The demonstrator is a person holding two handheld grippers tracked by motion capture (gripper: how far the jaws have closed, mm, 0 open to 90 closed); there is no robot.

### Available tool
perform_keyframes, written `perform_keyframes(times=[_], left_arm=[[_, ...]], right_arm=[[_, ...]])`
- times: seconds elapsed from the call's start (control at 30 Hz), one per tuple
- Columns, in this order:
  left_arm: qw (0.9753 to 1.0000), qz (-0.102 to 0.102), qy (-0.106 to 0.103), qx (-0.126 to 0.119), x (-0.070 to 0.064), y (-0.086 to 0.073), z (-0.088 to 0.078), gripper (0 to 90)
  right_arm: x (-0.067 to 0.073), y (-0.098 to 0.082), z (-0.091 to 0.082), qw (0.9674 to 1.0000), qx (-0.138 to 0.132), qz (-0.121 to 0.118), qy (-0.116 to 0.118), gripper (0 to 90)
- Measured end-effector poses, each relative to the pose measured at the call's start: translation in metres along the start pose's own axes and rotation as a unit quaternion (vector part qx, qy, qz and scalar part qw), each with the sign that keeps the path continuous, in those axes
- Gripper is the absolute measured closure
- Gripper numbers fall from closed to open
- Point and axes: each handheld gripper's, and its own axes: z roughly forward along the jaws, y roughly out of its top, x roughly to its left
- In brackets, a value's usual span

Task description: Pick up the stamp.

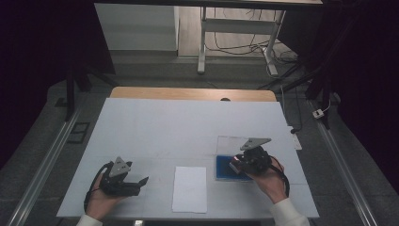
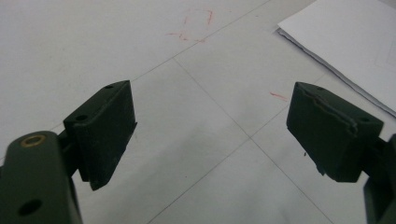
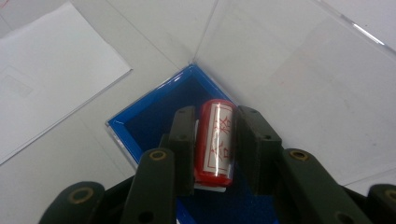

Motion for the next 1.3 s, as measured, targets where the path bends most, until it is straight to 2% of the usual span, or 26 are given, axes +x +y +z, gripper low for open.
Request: perform_keyframes(times=[0.2, 0.33, 0.6, 0.8, 1.1, 1.3], left_arm=[[1.0, 0.001, 0.0, 0.002, 0.0, 0.0, 0.001, 15.9], [1.0, 0.002, 0.001, 0.003, -0.001, 0.0, 0.001, 15.9], [1.0, 0.003, 0.001, 0.004, -0.001, 0.0, 0.002, 15.9], [1.0, 0.004, 0.0, 0.006, -0.001, -0.001, 0.003, 15.9], [1.0, 0.001, 0.002, 0.004, 0.0, -0.001, 0.002, 16.0], [1.0, 0.002, 0.003, 0.002, 0.0, -0.001, 0.002, 16.0]], right_arm=[[0.003, 0.001, 0.001, 0.9999, 0.006, -0.005, -0.011, 69.0], [0.004, 0.002, 0.001, 0.9998, 0.009, 0.002, -0.015, 70.1], [0.004, 0.002, 0.001, 0.9998, 0.011, 0.008, -0.015, 70.6], [0.0, 0.001, -0.001, 0.9999, 0.004, 0.016, -0.005, 70.7], [-0.004, 0.0, -0.011, 0.9995, -0.019, 0.023, -0.005, 70.7], [-0.006, 0.002, -0.024, 0.9982, -0.05, 0.032, -0.003, 70.7]])
